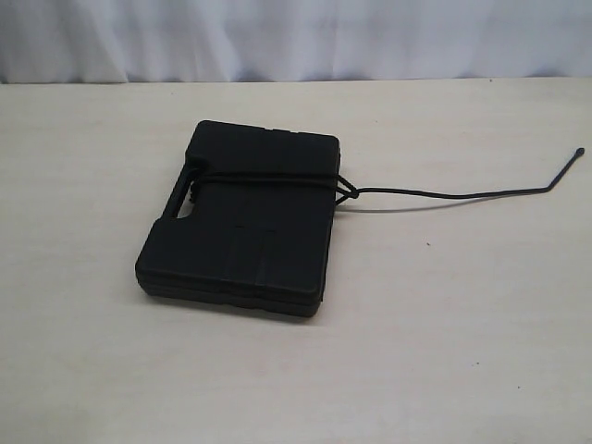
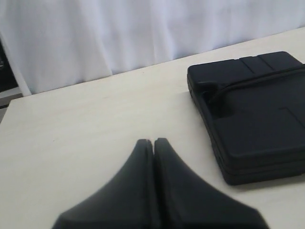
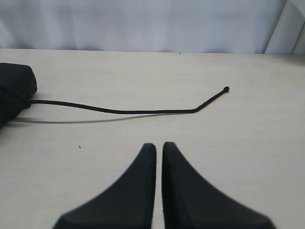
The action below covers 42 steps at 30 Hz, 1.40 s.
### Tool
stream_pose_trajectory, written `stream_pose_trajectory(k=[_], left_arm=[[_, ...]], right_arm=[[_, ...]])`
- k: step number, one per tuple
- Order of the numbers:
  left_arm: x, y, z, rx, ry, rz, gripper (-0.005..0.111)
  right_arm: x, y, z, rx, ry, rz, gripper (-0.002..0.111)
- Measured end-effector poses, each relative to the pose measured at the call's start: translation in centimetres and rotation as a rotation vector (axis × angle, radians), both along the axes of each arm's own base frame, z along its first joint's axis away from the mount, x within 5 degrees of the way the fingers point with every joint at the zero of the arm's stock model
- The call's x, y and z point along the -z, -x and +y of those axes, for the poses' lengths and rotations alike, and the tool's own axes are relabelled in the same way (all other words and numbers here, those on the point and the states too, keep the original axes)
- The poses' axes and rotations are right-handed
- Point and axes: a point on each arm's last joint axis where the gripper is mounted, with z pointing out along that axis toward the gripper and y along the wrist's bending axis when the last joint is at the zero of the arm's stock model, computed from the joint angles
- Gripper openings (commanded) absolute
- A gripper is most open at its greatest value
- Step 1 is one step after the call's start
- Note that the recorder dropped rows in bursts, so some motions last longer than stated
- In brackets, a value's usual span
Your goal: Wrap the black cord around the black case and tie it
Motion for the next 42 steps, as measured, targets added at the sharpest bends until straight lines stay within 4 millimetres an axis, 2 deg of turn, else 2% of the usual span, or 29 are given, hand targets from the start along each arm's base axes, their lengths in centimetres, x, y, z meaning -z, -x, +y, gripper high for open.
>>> stream_pose_trajectory(k=[42], left_arm=[[0.01, 0.0, -0.05, 0.011, -0.004, 0.001, 0.0]], right_arm=[[0.0, -0.02, 0.28, -0.053, 0.0, 0.0, 0.004]])
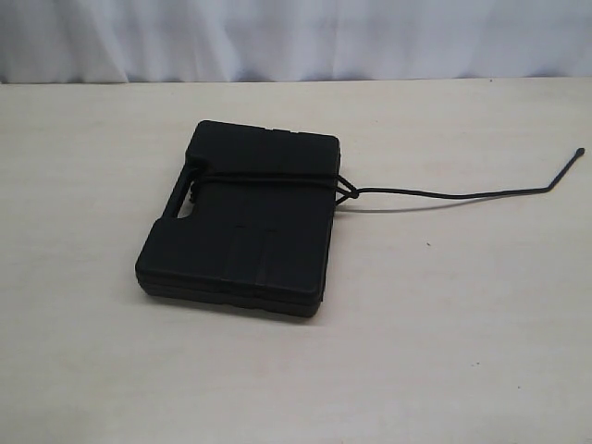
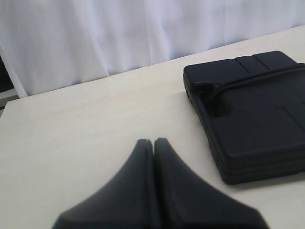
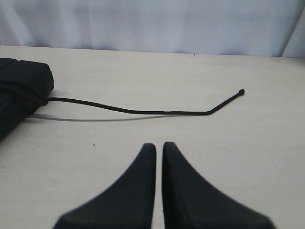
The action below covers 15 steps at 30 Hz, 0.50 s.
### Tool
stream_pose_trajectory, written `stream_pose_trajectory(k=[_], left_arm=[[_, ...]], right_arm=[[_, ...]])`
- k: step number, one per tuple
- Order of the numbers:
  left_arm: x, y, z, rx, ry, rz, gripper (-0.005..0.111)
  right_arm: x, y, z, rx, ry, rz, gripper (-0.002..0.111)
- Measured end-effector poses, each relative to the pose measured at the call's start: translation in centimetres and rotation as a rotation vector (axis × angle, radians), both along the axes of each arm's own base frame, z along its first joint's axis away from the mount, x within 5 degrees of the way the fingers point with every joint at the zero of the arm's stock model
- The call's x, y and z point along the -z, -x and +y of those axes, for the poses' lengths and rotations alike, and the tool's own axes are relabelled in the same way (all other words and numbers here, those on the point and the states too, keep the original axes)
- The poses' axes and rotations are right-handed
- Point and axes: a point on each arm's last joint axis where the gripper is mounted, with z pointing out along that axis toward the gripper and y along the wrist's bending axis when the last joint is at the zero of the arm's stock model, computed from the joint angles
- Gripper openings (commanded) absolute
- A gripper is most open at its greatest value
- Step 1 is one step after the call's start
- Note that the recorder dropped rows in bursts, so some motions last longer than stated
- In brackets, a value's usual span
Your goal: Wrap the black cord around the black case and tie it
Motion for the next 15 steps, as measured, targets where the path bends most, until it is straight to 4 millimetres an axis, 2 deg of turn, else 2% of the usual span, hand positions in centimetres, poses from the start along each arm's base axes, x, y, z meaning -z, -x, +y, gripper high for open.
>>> stream_pose_trajectory(k=[15], left_arm=[[0.0, 0.0, 0.0, 0.0, 0.001, 0.0, 0.0]], right_arm=[[0.0, 0.0, 0.0, 0.0, 0.0, 0.0, 0.004]])
